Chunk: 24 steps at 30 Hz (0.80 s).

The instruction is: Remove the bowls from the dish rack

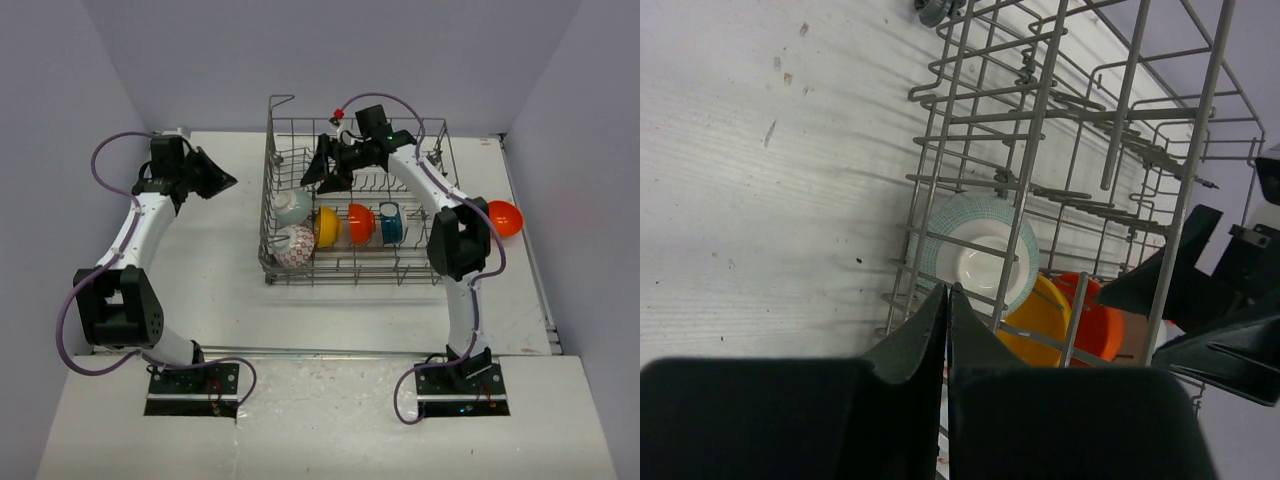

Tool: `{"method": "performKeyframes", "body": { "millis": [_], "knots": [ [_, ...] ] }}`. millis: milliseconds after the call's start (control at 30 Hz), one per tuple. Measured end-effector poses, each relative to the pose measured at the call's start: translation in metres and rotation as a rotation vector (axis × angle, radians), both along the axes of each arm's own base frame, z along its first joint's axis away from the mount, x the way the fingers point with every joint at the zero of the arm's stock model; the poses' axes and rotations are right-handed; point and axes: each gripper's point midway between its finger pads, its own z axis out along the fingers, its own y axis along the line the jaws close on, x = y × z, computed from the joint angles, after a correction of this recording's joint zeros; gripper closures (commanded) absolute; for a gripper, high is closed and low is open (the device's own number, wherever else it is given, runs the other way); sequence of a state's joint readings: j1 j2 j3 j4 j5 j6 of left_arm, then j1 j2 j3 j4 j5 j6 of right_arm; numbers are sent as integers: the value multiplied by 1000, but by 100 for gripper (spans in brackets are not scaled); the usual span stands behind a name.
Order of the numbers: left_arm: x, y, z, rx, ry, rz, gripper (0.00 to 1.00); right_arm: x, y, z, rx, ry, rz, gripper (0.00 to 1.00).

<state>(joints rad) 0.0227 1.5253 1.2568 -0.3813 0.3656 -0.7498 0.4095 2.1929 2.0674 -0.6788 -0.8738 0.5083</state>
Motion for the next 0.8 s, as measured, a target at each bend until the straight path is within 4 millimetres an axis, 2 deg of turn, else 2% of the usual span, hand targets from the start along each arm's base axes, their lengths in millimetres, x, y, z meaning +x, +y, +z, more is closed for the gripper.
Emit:
{"method": "performKeyframes", "body": {
  "millis": [200,567,800],
  "knots": [
    [1,-3,-1,-22,-4,-1,100,-4,3,-35,-31,70,9,21],
    [4,-14,-10,-76,-1,-27,100,-2,9,-44,-24,52,14,22],
    [6,-28,-12,-100,-6,-58,100,9,11,-67,-48,54,-6,22]
  ]
}}
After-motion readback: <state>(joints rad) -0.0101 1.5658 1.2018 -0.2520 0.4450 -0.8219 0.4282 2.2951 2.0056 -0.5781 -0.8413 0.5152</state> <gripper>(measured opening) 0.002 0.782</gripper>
